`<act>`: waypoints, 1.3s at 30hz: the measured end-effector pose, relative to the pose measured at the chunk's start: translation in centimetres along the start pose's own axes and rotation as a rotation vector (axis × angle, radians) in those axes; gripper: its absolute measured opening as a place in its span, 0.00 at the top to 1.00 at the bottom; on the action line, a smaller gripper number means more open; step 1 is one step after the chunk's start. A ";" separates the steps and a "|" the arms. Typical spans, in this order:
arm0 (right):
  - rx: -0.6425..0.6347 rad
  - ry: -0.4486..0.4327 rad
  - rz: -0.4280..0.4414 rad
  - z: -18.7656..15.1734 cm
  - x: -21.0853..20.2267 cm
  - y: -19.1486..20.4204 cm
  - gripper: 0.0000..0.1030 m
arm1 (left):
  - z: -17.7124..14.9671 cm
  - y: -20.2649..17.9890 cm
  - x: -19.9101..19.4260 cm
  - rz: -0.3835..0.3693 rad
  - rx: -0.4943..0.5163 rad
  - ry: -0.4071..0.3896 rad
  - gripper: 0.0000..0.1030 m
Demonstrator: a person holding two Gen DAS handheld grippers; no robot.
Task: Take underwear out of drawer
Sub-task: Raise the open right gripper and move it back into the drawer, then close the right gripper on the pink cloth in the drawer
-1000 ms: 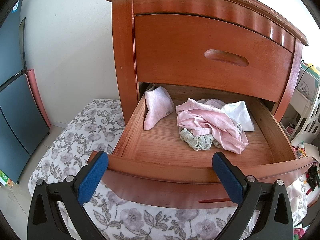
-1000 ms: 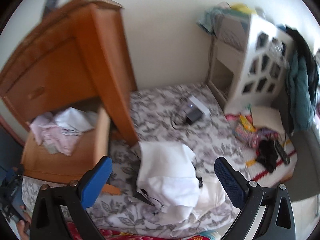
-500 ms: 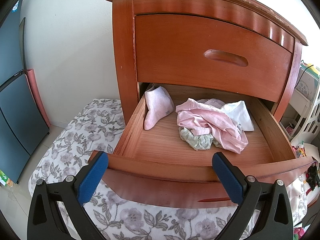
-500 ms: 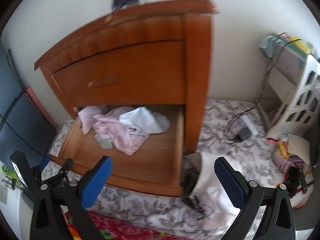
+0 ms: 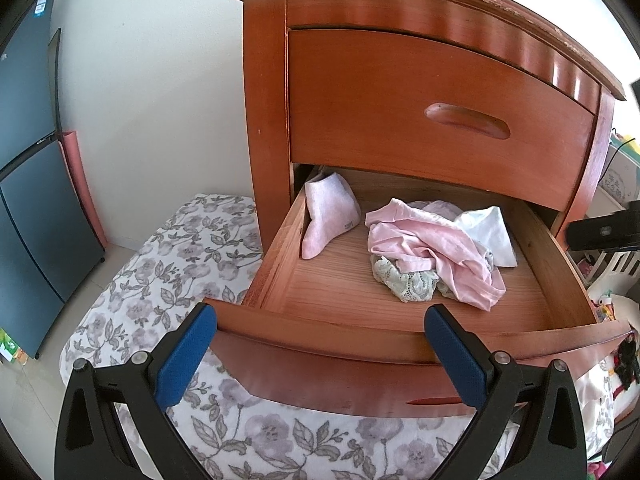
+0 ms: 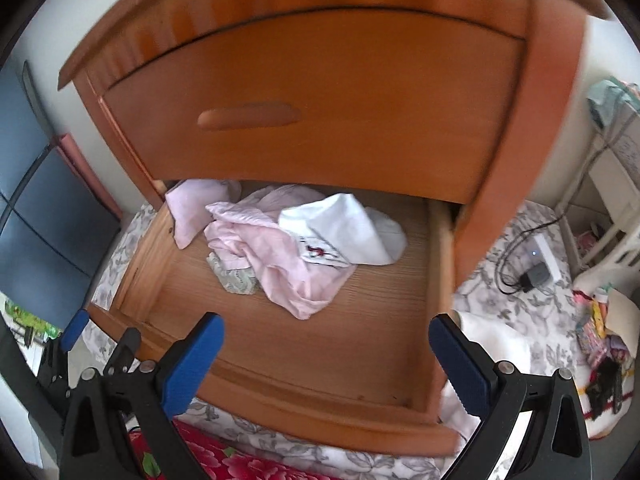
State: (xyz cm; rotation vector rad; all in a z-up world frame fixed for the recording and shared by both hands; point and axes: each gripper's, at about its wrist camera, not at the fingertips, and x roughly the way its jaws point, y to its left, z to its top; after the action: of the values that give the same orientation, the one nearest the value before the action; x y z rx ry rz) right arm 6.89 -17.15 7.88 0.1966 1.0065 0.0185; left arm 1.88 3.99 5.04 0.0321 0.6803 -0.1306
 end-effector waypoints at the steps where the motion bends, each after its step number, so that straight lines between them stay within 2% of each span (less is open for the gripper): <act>1: -0.009 0.010 0.001 0.1 0.5 0.4 0.00 | 0.0 -0.1 0.0 -0.011 0.004 -0.003 0.00; 5: -0.031 0.049 0.019 0.9 3.1 1.7 0.05 | 0.1 -0.6 0.0 -0.024 0.031 0.000 0.00; 11: -0.028 0.105 0.021 2.2 6.5 2.4 0.19 | 0.1 -0.7 0.0 -0.033 0.037 -0.001 0.00; 13: -0.022 0.114 0.018 2.7 7.4 2.3 0.27 | 0.1 -0.7 0.0 -0.032 0.037 -0.001 0.00; 16: -0.011 0.145 0.030 3.0 8.9 2.2 0.32 | 0.1 -0.7 0.1 -0.032 0.036 -0.001 0.00; 21: -0.033 0.202 0.032 2.8 11.3 2.9 0.37 | 0.1 -0.7 0.1 -0.033 0.035 -0.001 0.00; 25: -0.037 0.231 0.016 2.8 12.8 3.1 0.38 | 0.1 -0.7 0.1 -0.032 0.036 0.001 0.00; 28: -0.024 0.264 0.006 2.8 13.7 3.0 0.47 | 0.2 -0.7 0.2 -0.033 0.036 -0.001 0.00; 39: -0.061 0.359 -0.041 2.6 15.9 3.4 0.56 | 0.1 -0.6 0.1 -0.032 0.035 0.001 0.00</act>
State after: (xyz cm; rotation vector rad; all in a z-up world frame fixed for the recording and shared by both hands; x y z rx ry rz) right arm 17.86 -12.55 -3.52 0.1184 1.3663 0.0483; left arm 1.98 3.34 5.08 0.0552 0.6799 -0.1736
